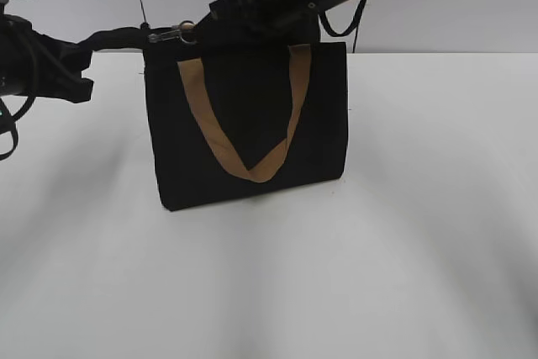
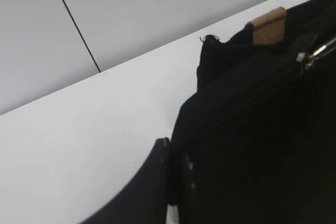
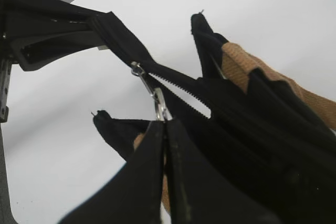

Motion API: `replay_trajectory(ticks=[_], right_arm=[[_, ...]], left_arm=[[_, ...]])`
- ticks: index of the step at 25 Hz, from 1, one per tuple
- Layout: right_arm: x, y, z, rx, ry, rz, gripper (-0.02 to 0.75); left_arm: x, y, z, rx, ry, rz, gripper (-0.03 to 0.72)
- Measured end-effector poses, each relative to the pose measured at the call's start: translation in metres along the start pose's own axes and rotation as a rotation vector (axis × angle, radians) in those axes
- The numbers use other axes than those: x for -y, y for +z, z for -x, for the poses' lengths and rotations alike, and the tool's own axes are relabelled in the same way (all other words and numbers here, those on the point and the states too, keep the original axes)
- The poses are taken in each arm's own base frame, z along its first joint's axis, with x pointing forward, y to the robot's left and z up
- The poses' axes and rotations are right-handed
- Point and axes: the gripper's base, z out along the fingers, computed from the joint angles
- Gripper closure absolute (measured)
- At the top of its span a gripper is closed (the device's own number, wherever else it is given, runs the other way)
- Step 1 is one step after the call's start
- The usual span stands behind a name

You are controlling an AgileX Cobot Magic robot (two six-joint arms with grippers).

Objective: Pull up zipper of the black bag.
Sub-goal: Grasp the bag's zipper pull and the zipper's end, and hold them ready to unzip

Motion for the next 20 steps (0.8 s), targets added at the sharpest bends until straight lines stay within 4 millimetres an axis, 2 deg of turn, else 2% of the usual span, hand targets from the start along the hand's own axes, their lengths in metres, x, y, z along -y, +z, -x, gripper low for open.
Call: replay_trajectory(ticks=[20], right_arm=[[0.041,-0.030,-0.006,-0.011,0.056,-0.056,0.753]], left_arm=[[-0.001,0.000,-0.004,-0.047,-0.001,0.010,0.685]])
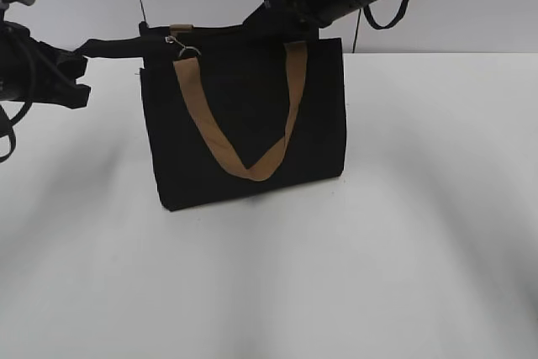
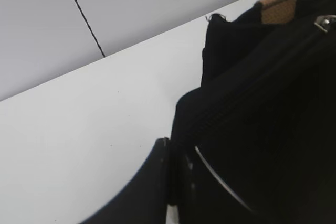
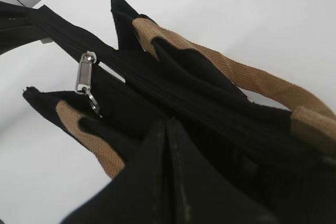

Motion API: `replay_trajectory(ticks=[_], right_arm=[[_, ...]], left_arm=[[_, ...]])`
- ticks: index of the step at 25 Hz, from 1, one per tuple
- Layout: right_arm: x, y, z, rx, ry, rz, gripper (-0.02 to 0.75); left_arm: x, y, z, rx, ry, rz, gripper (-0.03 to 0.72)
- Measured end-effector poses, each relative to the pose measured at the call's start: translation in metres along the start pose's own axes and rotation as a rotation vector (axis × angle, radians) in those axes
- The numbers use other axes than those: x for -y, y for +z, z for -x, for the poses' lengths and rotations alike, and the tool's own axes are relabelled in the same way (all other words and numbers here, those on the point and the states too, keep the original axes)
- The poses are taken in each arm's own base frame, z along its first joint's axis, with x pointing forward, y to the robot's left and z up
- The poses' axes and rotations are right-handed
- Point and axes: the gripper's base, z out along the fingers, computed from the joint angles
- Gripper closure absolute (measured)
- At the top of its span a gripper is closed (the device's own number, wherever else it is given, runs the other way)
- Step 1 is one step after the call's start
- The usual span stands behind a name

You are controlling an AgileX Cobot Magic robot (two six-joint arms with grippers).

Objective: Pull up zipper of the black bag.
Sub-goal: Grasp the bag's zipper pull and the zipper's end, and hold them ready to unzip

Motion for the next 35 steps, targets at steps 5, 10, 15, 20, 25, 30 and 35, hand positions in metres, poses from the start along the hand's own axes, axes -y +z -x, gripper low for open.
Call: replay_trajectory(ticks=[5,10,15,20,25,30,35], right_arm=[[-0.005,0.000,0.001,0.006,0.012,0.053,0.753],[-0.020,0.006,0.005,0.031,-0.088,0.111,0.690],[-0.034,0.013,0.006,0.031,-0.183,0.141,0.560],[-0.040,0.019,0.005,0.027,-0.240,0.148,0.506],[-0.044,0.035,-0.001,0.011,-0.243,0.142,0.455],[-0.046,0.044,-0.004,0.009,-0.248,0.124,0.419],[-0.043,0.044,-0.002,0.023,-0.224,0.089,0.340]], left_arm=[[0.000,0.000,0.000,0.005,0.000,-0.001,0.685],[0.001,0.000,0.007,0.082,-0.031,-0.008,0.685],[-0.001,-0.002,0.019,0.212,-0.119,-0.004,0.685],[-0.001,-0.004,0.028,0.310,-0.202,-0.025,0.685],[0.000,-0.005,0.030,0.337,-0.246,-0.038,0.685],[0.000,-0.005,0.030,0.337,-0.254,-0.040,0.685],[0.001,-0.005,0.030,0.337,-0.250,-0.044,0.685]])
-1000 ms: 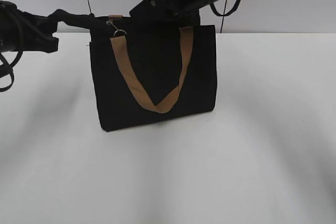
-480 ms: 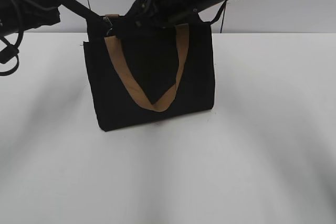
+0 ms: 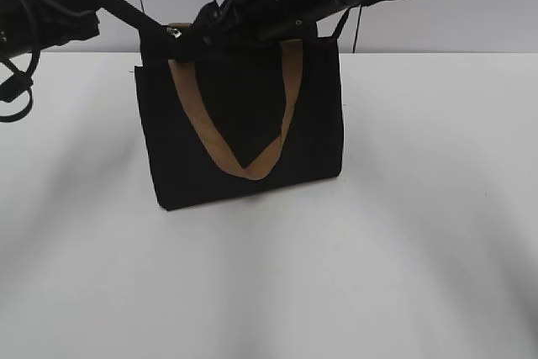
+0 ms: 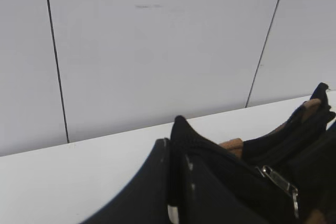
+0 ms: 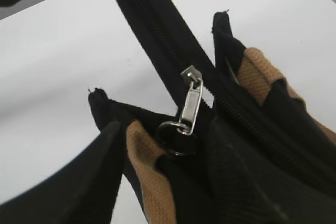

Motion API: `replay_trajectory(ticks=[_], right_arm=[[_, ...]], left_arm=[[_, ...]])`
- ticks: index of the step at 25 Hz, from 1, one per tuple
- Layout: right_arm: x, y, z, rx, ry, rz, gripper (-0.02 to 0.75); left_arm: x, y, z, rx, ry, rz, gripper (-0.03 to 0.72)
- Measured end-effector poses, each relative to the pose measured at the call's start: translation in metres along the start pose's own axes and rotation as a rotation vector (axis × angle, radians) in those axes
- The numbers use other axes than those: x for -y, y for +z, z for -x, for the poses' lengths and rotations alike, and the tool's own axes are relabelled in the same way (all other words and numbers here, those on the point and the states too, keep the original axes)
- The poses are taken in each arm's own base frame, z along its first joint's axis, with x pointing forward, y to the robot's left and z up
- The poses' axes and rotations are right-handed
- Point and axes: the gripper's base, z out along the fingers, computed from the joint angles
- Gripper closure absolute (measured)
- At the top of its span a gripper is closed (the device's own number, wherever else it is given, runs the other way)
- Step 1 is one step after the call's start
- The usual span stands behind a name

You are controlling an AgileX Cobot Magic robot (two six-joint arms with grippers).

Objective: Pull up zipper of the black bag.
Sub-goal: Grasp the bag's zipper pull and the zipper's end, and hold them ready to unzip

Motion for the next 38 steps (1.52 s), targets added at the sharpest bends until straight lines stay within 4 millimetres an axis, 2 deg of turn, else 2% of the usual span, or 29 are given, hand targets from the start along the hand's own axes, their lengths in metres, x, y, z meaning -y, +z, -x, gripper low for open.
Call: replay_trajectory(ticks=[6,14,24,29,31,38], right_arm=[[0.001,0.000,0.002,0.026,0.058,-0.008,0.340],[0.003,0.000,0.004,0.042,0.072,-0.030,0.425],[0.009,0.011,-0.006,0.027,0.103,-0.031,0.430],[0.002,0.016,-0.006,0.018,0.093,-0.012,0.436],[0.000,0.018,-0.007,0.011,0.083,-0.007,0.463],[-0.001,0.020,-0.007,0.006,0.093,-0.016,0.691]], left_arm=[[0.008,0.001,0.000,-0.001,0.003,-0.027,0.685],[0.009,0.001,0.000,0.001,0.000,-0.030,0.685],[0.009,0.001,0.003,0.033,-0.028,-0.027,0.685],[0.009,0.001,0.003,0.039,-0.046,-0.028,0.685],[0.009,0.001,0.003,0.039,-0.049,-0.027,0.685],[0.009,0.001,0.003,0.038,-0.048,-0.028,0.685]])
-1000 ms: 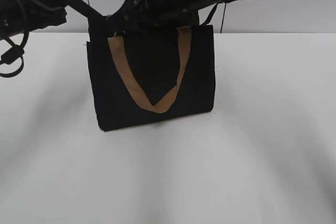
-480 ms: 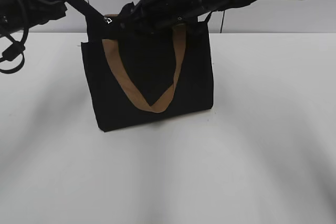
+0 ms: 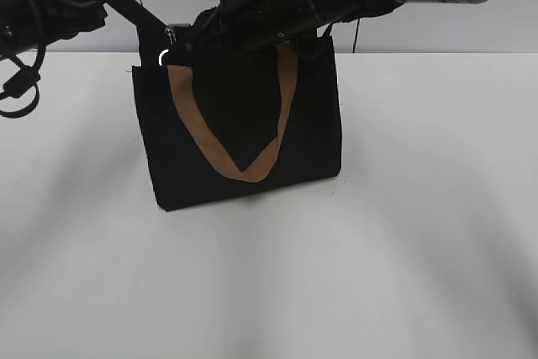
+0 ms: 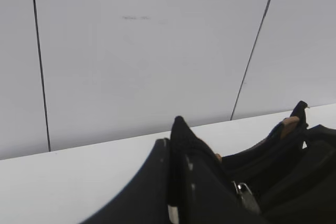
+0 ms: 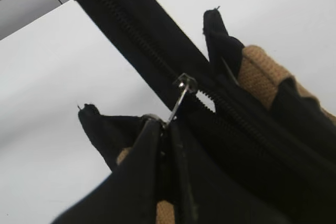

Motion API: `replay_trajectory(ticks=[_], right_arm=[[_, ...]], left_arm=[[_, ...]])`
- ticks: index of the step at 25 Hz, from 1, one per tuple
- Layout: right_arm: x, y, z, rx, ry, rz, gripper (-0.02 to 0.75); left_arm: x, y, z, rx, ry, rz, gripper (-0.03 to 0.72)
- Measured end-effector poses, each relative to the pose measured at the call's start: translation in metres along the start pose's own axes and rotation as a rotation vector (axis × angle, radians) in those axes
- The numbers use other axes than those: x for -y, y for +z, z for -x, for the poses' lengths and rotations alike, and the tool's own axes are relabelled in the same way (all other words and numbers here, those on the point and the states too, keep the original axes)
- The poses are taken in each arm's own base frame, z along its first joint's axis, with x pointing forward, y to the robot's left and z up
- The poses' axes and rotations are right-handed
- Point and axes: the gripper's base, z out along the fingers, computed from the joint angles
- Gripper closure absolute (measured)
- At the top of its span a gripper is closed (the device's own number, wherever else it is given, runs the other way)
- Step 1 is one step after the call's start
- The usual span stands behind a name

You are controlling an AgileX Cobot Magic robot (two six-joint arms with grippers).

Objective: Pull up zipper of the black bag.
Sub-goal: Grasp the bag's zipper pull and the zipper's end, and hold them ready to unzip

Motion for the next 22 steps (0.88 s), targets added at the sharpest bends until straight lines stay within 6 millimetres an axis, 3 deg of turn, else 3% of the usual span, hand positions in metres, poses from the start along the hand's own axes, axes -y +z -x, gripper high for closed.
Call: replay_trajectory(ticks=[2,12,22], right_arm=[[0.000,0.000,0.000,0.000,0.016,-0.001,0.733],[0.002,-0.001,0.000,0.000,0.036,-0.004,0.738],[0.017,-0.022,0.003,0.012,0.085,0.003,0.740]], left_arm=[[0.000,0.000,0.000,-0.002,0.001,0.000,0.685],[0.000,0.000,-0.006,-0.063,0.031,0.003,0.685],[-0.003,-0.001,-0.016,-0.178,0.066,0.028,0.685]])
